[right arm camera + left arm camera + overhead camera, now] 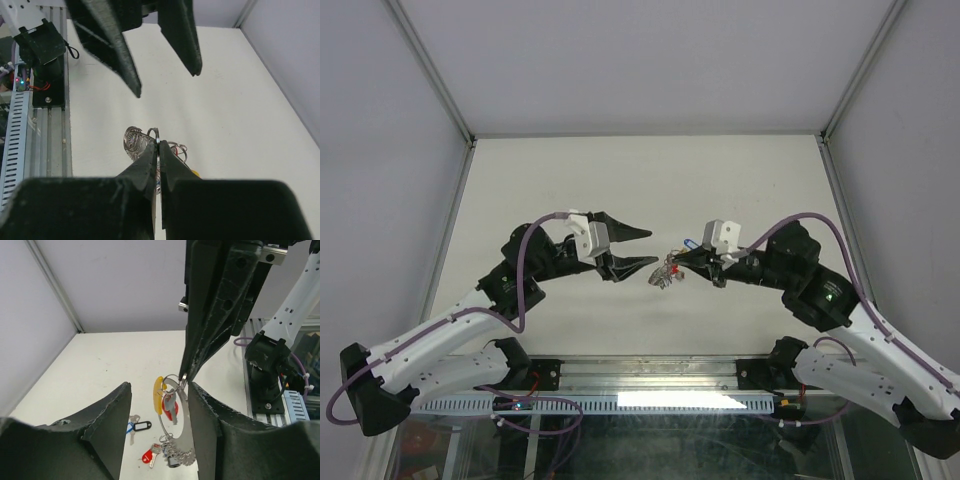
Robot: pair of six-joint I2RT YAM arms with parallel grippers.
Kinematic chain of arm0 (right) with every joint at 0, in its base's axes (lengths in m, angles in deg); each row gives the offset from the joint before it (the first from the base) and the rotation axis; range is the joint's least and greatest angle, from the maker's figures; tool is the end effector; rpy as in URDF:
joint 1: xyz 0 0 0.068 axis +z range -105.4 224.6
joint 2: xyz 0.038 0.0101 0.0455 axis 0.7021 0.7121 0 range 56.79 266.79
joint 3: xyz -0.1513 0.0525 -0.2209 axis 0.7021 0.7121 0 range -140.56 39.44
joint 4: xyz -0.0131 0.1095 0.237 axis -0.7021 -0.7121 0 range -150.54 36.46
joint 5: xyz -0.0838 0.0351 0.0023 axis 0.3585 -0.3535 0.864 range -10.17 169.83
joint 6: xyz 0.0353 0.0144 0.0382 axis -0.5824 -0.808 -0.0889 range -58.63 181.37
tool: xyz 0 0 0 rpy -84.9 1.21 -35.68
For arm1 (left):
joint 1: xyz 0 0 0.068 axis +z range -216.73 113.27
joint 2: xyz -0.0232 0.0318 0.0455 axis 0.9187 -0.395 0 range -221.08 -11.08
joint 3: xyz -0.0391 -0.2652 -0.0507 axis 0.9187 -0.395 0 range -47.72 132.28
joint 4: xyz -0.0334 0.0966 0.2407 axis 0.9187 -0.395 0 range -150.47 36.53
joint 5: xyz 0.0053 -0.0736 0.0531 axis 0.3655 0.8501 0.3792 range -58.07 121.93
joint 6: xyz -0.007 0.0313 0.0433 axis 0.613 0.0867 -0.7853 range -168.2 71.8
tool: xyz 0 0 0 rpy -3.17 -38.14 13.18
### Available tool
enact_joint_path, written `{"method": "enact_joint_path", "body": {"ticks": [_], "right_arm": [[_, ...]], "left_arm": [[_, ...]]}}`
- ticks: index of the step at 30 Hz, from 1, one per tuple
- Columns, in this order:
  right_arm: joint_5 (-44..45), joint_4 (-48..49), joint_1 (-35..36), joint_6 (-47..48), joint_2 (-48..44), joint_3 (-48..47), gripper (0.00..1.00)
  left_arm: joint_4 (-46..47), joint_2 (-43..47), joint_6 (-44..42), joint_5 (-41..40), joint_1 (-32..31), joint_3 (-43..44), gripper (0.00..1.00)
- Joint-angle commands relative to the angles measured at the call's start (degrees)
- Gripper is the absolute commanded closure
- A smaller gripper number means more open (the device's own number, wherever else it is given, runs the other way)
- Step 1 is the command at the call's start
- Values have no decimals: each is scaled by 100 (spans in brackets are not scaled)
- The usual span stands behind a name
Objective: Put the keys on the keyring
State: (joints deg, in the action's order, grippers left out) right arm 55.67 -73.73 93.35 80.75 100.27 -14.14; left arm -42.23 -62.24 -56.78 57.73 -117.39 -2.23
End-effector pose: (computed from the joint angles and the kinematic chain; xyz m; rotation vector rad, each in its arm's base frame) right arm 0.0971 0.1328 0.3784 -1.2486 1.2826 0.7390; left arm 0.1210 -0.1721 0.3650 1.0747 1.1211 -0.9179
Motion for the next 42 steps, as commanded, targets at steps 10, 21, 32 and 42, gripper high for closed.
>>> {"method": "enact_joint_path", "body": {"ticks": [10, 21, 32, 42], "right_arm": [[-1195, 637, 29, 1575, -271, 282, 100], [-1466, 612, 29, 1641, -103, 217, 100], [-1503, 642, 38, 1552, -96, 209, 100], [-1383, 757, 48, 1326, -14, 186, 100]], "left_arm": [[-226, 414, -810, 1008, -24, -439, 58], [-362, 213, -1427, 1207, -26, -433, 66], [-338, 21, -1646, 1225, -25, -374, 74], [-198, -95, -1621, 1368, -33, -361, 68]]}}
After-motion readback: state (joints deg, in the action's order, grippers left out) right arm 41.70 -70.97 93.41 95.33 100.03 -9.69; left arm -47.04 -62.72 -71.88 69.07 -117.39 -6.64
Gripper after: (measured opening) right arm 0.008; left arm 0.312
